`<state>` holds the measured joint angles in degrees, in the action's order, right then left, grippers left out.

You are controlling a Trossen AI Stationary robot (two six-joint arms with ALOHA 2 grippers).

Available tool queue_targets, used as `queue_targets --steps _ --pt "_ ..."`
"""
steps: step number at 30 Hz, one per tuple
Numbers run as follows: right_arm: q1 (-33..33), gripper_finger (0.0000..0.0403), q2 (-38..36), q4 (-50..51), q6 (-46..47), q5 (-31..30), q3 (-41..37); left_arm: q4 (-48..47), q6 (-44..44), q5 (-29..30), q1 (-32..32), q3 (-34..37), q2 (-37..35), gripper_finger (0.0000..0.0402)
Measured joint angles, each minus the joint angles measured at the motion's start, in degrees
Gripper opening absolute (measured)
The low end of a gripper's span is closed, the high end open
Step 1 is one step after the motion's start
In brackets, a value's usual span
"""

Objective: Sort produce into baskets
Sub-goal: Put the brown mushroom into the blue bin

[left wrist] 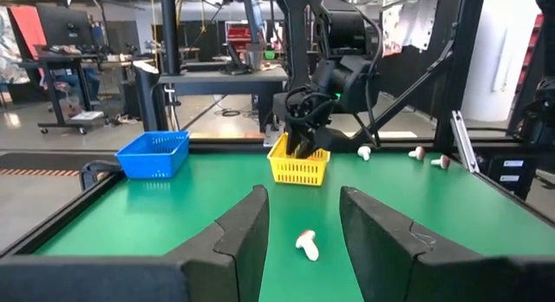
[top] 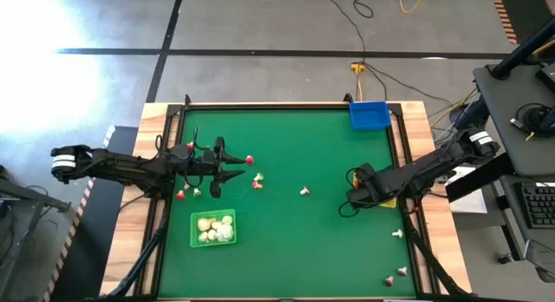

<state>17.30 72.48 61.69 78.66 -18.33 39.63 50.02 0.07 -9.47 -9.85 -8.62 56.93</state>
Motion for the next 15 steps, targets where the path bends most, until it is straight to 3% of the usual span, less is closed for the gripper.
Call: queue_targets --steps 10,15 --pt "0.0 0.0208 0.0 17.9 -0.4 0.1 14.9 -3.6 -0.1 0.0 0.0 0.0 -4.3 0.0127" --pt "0.0 0.0215 0.0 16.2 -3.1 -7.8 21.9 -4.4 -0.1 0.0 0.0 0.0 -4.6 0.0127"
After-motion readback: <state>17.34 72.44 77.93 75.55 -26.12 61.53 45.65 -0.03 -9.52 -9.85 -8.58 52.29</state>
